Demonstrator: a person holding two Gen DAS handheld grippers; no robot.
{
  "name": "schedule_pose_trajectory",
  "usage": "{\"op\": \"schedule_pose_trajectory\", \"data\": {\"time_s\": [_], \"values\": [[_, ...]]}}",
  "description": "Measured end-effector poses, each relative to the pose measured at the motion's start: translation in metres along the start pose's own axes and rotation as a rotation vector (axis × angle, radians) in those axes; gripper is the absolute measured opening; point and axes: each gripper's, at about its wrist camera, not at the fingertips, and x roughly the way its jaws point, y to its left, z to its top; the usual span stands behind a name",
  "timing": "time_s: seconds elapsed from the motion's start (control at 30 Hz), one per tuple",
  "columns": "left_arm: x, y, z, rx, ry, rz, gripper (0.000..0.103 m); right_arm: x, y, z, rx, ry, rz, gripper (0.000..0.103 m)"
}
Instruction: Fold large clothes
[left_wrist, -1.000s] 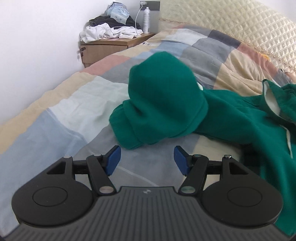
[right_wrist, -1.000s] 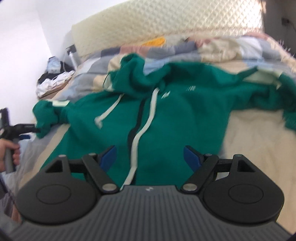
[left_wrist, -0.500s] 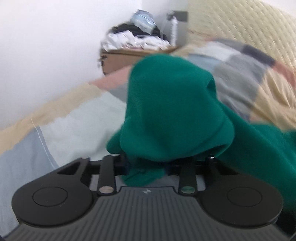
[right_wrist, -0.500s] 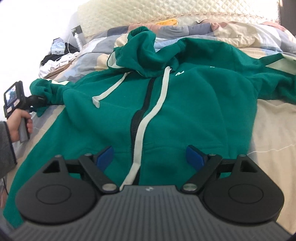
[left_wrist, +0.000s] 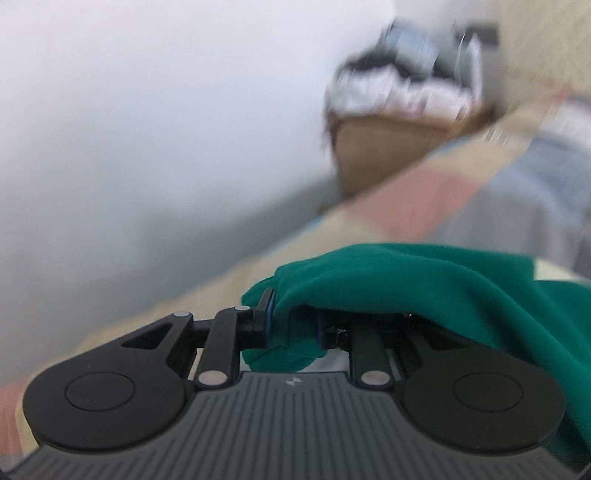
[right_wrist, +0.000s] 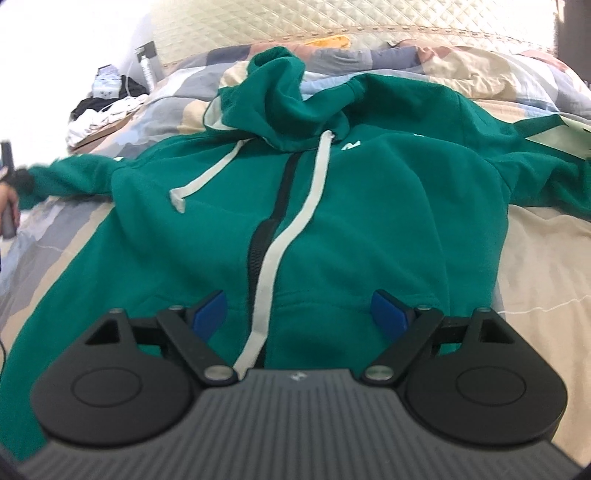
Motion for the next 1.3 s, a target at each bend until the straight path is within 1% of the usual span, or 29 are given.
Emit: {"op": "schedule_pose_trajectory", "data": {"time_s": [0.03,0.07,0.13,0.2,0.27,0.3,0.37,0.43,0.47,0.57,0.6,0.7,0.73,0.83,0.9,1.0,1.1,1.17,1.23,1.3], "values": [[0.009,0.002,-0.005,0.006,0.023,-0.006,0.024,0.001,0.0,0.001,-0.003,0.0,-0.008,0.087],[0.013,0.001,-0.01,0.012,0.025,-0.019,0.024,0.003,0.001,0.001,-0.006,-0.001,-0.017,0.087],[0.014,0.001,-0.015,0.037,-0.003,-0.034,0.026,0.005,0.001,0.002,-0.009,-0.001,-0.031,0.087],[0.013,0.006,-0.013,0.042,0.004,-0.065,0.029,0.006,0.001,0.004,-0.007,-0.004,-0.036,0.087],[0.005,0.015,-0.009,-0.001,0.024,-0.105,0.045,0.006,0.0,0.006,-0.004,-0.011,-0.044,0.087],[-0.002,0.021,-0.008,-0.018,0.032,-0.126,0.049,0.006,-0.001,0.006,-0.002,-0.015,-0.047,0.087],[-0.02,0.029,-0.005,-0.03,0.029,-0.175,0.06,0.004,-0.003,0.007,0.001,-0.02,-0.055,0.087],[-0.05,0.032,-0.008,-0.002,0.022,-0.223,0.065,0.002,-0.005,0.007,0.011,-0.026,-0.06,0.087],[-0.061,0.035,-0.01,0.004,0.038,-0.257,0.065,0.0,-0.006,0.007,0.017,-0.026,-0.06,0.087],[-0.106,0.045,-0.032,0.001,0.095,-0.362,0.065,-0.005,-0.01,0.004,0.032,-0.024,-0.059,0.087],[-0.121,0.048,-0.038,0.004,0.125,-0.4,0.065,-0.008,-0.012,0.004,0.035,-0.023,-0.062,0.087],[-0.167,0.061,-0.053,-0.038,0.136,-0.503,0.065,-0.019,-0.017,0.0,0.052,-0.031,-0.088,0.087],[-0.18,0.062,-0.057,-0.04,0.155,-0.535,0.065,-0.023,-0.019,-0.002,0.062,-0.034,-0.098,0.087],[-0.222,0.061,-0.075,-0.031,0.192,-0.621,0.065,-0.037,-0.029,-0.005,0.11,-0.048,-0.105,0.087],[-0.252,0.054,-0.091,-0.003,0.215,-0.672,0.065,-0.048,-0.036,-0.008,0.139,-0.065,-0.103,0.087],[-0.29,0.042,-0.119,0.033,0.265,-0.736,0.065,-0.061,-0.046,-0.013,0.179,-0.063,-0.105,0.087],[-0.326,0.023,-0.156,0.106,0.314,-0.747,0.065,-0.071,-0.052,-0.016,0.224,-0.064,-0.081,0.087],[-0.343,0.012,-0.179,0.13,0.343,-0.75,0.065,-0.075,-0.053,-0.019,0.235,-0.069,-0.072,0.087],[-0.353,0.001,-0.201,0.184,0.357,-0.717,0.065,-0.077,-0.051,-0.021,0.232,-0.067,-0.067,0.087],[-0.358,-0.006,-0.221,0.221,0.349,-0.683,0.065,-0.077,-0.05,-0.023,0.225,-0.064,-0.068,0.087]]}}
